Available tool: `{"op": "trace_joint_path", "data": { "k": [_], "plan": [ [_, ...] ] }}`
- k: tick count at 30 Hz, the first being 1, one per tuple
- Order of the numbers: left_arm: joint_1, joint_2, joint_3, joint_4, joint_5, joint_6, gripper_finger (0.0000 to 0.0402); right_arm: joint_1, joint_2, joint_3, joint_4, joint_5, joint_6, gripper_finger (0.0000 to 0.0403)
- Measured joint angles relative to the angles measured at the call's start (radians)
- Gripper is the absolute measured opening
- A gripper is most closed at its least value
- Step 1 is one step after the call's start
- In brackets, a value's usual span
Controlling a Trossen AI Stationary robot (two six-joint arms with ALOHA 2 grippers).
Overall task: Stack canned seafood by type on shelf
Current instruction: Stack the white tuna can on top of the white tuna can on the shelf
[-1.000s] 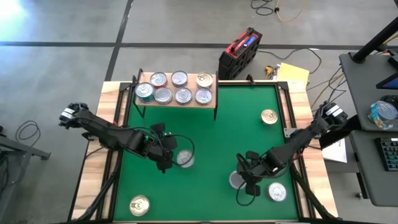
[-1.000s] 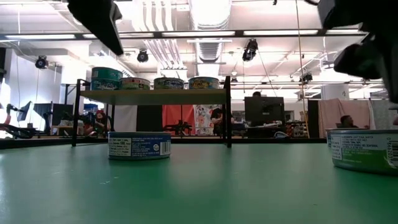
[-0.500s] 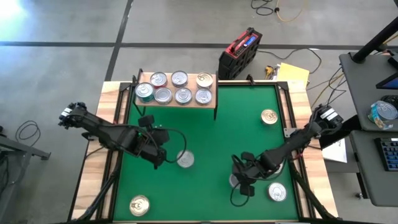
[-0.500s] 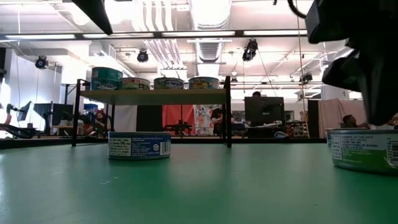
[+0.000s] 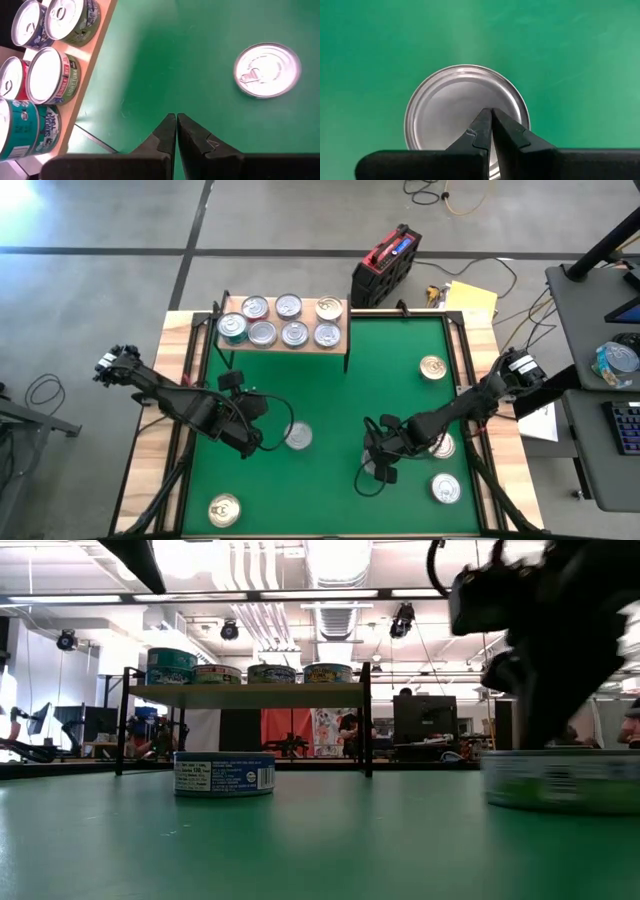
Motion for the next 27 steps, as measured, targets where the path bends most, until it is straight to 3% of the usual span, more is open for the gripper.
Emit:
{"op": "trace_joint_path", "data": {
  "k": [6,10,17,22,27],
  "plan": [
    [-0.071,0.0,-0.012,0.018,-0.025,-0.033,0.0,-0.088,0.003,-0.002,-0.01,0.108,0.044,0.0009],
    [-0.115,0.0,-0.015,0.036,-0.05,-0.087,0.0,-0.14,0.003,-0.002,-0.01,0.108,0.134,0.0009],
    [-0.163,0.0,-0.046,0.115,-0.116,-0.127,0.0,-0.144,-0.035,0.02,-0.012,0.133,0.075,0.0009],
    [-0.163,0.0,-0.114,0.251,-0.123,-0.091,0.0,-0.144,-0.105,0.019,-0.029,0.159,0.004,0.0009],
    [-0.163,0.001,-0.194,0.507,-0.131,0.041,0.0,-0.162,-0.199,-0.029,-0.07,0.161,-0.019,0.0009]
  ]
}}
